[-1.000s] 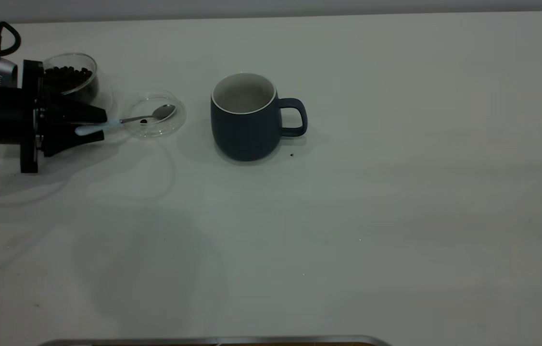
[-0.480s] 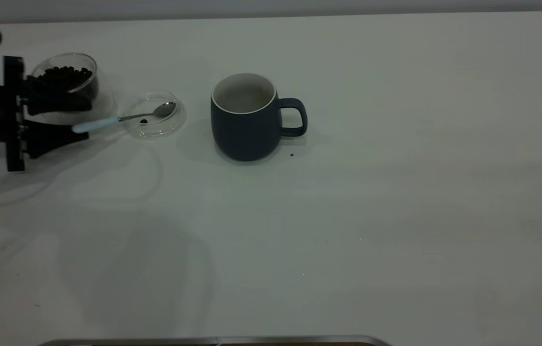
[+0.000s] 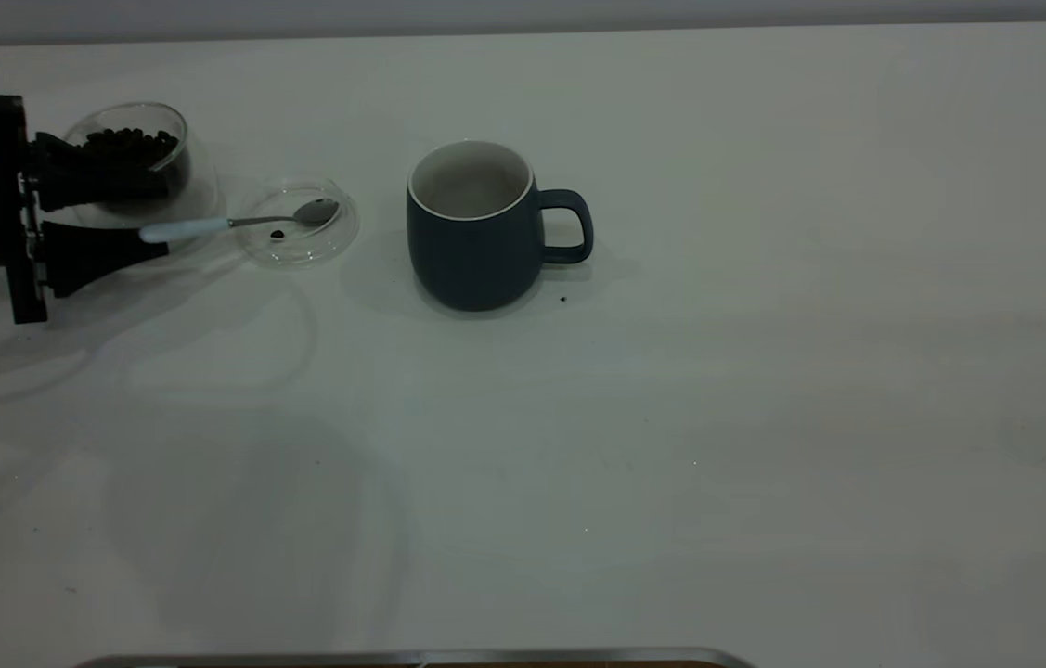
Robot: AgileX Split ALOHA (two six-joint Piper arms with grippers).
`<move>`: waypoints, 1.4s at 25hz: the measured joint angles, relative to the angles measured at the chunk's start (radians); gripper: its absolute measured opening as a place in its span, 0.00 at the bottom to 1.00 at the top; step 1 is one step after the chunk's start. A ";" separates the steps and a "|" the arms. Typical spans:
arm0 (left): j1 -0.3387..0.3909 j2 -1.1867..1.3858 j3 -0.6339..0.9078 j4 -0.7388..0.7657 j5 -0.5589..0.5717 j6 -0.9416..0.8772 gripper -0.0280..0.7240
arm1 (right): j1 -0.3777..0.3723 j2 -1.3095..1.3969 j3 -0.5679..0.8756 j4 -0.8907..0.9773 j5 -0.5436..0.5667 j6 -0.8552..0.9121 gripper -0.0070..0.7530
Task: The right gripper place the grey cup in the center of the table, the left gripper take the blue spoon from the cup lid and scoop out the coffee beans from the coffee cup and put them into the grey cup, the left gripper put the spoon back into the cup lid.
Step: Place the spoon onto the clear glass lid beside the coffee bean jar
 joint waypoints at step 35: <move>-0.029 0.000 0.000 -0.066 -0.022 0.074 0.70 | 0.000 0.000 0.000 0.000 0.000 0.000 0.38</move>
